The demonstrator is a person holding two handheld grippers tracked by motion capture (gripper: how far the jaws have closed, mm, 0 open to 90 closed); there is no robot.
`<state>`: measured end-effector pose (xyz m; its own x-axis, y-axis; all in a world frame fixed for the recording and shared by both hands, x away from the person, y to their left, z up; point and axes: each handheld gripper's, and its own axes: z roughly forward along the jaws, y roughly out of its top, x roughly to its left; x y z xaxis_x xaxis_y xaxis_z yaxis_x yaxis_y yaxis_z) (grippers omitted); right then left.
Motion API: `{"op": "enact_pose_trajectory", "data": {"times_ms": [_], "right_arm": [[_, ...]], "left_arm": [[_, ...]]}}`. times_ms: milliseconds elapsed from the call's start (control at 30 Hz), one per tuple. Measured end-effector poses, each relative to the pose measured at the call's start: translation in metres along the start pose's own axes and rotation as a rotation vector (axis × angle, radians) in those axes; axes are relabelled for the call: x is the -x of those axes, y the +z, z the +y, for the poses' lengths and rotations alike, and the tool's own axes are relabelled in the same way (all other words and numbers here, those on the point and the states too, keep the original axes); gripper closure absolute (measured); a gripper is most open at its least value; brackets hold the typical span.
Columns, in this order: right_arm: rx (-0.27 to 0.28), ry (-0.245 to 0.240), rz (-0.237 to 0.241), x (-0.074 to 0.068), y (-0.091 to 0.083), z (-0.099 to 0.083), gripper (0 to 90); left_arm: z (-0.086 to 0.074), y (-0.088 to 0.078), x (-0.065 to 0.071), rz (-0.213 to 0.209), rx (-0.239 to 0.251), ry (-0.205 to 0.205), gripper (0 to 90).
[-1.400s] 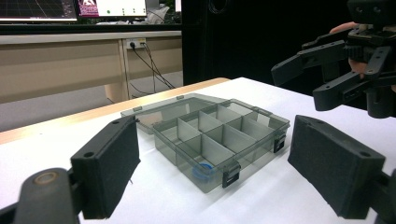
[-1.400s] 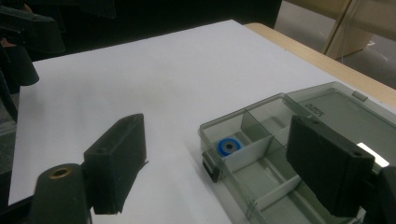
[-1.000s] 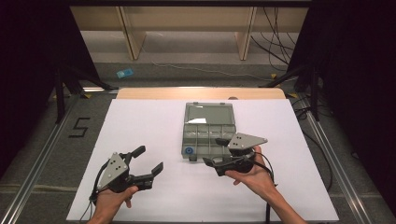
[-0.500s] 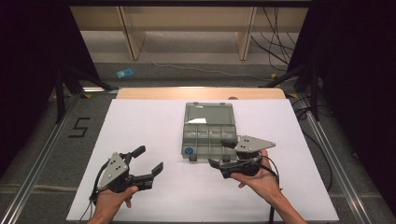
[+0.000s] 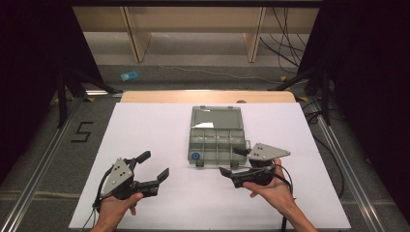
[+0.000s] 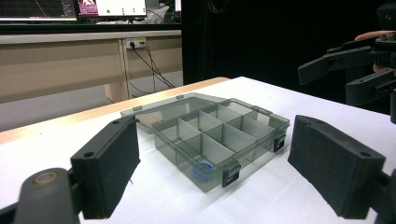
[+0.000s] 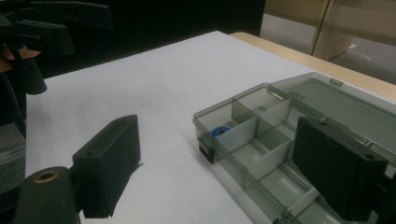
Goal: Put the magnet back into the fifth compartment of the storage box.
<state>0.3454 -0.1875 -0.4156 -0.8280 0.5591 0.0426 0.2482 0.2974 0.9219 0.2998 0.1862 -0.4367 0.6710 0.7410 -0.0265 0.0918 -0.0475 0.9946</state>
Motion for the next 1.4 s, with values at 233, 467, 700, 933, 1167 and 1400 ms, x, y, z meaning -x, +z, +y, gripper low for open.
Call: {"op": "enact_pose_trajectory", "data": {"times_ms": [233, 467, 700, 933, 1167, 1400], "right_arm": [[0.009, 0.023, 0.004, -0.002, -0.003, -0.003, 16.3], [0.007, 0.026, -0.016, 0.000, -0.009, -0.007, 16.4], [0.016, 0.037, -0.029, 0.001, -0.014, -0.012, 16.4], [0.045, 0.029, -0.051, 0.003, -0.020, -0.018, 16.4], [0.050, 0.064, -0.069, 0.002, -0.029, -0.024, 16.4], [0.075, 0.085, -0.071, 0.000, -0.036, -0.030, 16.4]], "left_arm": [[0.000, 0.000, 0.000, 0.000, 0.000, 0.001, 15.7], [0.000, 0.000, 0.000, 0.001, -0.002, 0.001, 15.7], [0.000, 0.000, 0.000, 0.001, -0.001, 0.001, 15.7], [0.000, 0.000, 0.000, 0.002, -0.002, 0.001, 15.7], [0.000, 0.000, 0.000, 0.003, -0.001, -0.001, 15.7], [0.000, 0.000, 0.001, 0.004, 0.000, -0.008, 15.7]]}}
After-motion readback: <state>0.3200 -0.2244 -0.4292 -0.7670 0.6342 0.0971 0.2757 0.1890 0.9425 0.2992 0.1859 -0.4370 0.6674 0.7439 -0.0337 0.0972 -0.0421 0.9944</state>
